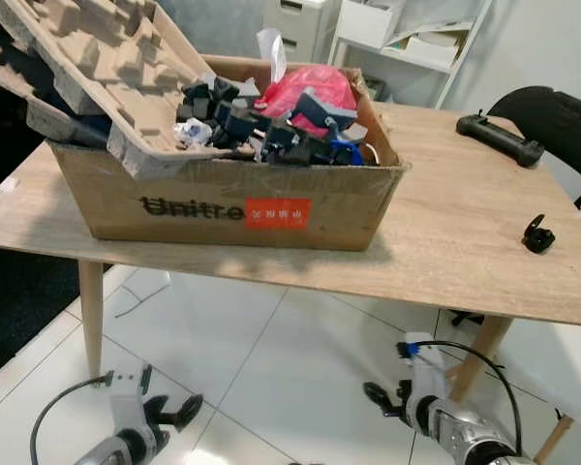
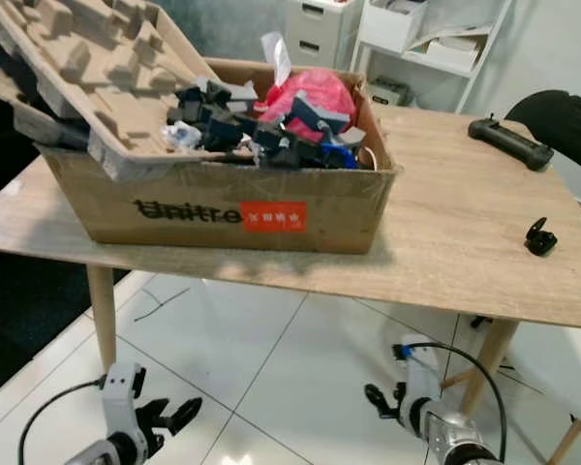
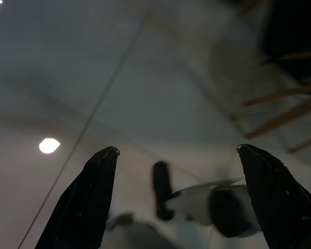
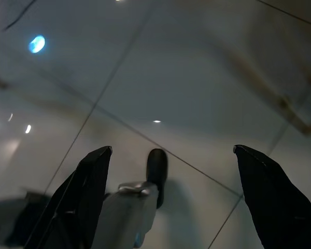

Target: Picking trash to rubbish bin

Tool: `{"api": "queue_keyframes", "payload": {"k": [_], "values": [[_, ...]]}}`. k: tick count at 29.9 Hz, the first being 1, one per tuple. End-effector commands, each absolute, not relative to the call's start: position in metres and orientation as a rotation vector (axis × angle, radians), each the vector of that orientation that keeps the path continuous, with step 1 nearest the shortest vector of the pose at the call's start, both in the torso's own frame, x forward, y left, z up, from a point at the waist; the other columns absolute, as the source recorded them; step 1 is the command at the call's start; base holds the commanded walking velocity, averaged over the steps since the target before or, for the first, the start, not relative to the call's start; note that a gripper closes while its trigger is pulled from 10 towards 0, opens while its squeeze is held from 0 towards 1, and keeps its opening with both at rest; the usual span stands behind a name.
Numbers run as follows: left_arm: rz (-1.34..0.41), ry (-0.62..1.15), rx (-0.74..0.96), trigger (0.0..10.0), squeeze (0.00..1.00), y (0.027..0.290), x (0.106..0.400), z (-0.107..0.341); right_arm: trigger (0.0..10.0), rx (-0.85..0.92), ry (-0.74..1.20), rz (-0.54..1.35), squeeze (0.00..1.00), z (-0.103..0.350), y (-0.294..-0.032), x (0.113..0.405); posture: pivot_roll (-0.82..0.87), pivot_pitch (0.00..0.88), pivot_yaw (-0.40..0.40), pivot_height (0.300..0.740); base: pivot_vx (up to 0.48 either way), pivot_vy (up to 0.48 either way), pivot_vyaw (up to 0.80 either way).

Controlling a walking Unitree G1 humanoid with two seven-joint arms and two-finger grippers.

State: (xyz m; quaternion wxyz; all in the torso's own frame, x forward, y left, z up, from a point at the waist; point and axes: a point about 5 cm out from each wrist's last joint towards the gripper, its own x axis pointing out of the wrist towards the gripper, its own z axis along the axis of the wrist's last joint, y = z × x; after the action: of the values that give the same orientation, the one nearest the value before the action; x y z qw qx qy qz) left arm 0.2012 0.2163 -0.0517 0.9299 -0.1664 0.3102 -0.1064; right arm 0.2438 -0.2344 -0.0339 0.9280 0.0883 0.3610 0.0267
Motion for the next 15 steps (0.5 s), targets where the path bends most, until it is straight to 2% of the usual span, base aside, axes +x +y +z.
{"api": "queue_keyframes", "payload": {"k": [1,6,10,15], "values": [[-0.123,0.716,-0.302,10.0,0.00,0.216,0.190,-0.064,10.0,0.233,0.777,-0.068,0.00,-0.045,-0.241,0.228,0.12,0.091,-0.059,0.740,0.000,0.000,0.00],[-0.024,0.794,-0.211,10.0,0.00,0.219,0.180,-0.073,10.0,0.290,0.842,-0.190,0.00,-0.059,-0.244,0.207,0.13,0.086,-0.053,0.740,0.000,0.000,0.00],[0.036,0.844,-0.246,10.0,0.00,0.218,0.169,-0.080,10.0,0.277,0.903,-0.252,0.00,-0.069,-0.244,0.189,0.14,0.081,-0.047,0.740,0.000,0.000,0.00],[0.091,0.907,-0.250,10.0,0.00,0.216,0.157,-0.087,10.0,0.247,0.933,-0.265,0.00,-0.074,-0.242,0.183,0.14,0.078,-0.052,0.740,0.000,0.000,0.00]]}}
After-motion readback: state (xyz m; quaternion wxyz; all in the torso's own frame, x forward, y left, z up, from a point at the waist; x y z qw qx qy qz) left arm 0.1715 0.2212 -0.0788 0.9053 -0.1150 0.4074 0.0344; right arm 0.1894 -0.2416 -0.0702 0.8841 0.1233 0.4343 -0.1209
